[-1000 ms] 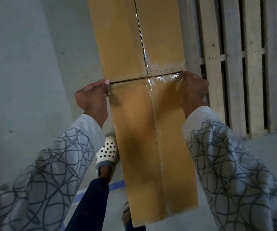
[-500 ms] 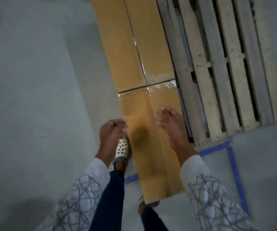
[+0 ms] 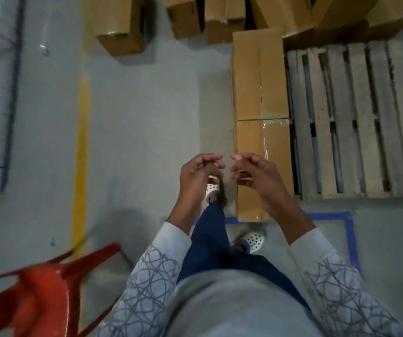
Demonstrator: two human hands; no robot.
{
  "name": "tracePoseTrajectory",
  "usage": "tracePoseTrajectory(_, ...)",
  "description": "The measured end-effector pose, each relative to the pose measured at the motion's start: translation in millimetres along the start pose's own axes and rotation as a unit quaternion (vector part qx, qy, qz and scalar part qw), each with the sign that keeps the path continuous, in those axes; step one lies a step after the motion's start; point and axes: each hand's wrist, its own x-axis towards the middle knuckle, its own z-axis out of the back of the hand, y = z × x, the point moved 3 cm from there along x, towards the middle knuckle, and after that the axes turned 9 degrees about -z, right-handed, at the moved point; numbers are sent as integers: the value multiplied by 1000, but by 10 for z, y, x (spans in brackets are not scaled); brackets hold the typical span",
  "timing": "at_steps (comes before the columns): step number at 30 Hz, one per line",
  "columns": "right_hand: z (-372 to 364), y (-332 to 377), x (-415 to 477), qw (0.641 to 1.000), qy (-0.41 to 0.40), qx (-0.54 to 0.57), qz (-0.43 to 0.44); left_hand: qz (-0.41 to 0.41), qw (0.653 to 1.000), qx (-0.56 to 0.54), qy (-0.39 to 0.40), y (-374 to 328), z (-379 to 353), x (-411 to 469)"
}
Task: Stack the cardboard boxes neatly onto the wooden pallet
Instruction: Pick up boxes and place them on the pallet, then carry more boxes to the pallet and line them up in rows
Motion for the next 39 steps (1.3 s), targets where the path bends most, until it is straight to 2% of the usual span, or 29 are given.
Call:
tracePoseTrajectory(5, -180, -232, -916, 999, 36, 27, 3, -1, 999, -26, 33, 114, 377, -840)
tracePoseTrajectory(11, -484, -297, -990, 998, 51, 25, -11, 6, 998, -32, 51, 113, 789, -810)
tracePoseTrajectory(19, -1502, 200, -390, 1000, 15, -18, -10, -50, 994, 48, 80, -440, 1665, -49)
tracePoseTrajectory(26, -2463, 969, 13, 996, 75, 47, 8, -107, 989, 83, 54, -1401, 2408, 669)
tracePoseTrajectory(28, -2565, 1197, 109, 996, 74, 26, 36, -114, 990, 69, 40, -1573, 2451, 919)
tracePoseTrajectory(31, -2578, 1460, 328, 997, 29, -28, 63, -103, 994, 35, 21, -1719, 2343, 1377)
tracePoseTrajectory(36, -2508, 1997, 972, 997, -36, -58, 25, -102, 993, 35, 53, -1879, 1997, 2089)
tracePoseTrajectory(39, -2482, 2607, 1476, 998, -22, -44, 44, -104, 992, 10, 69, -2142, 1750, 2601)
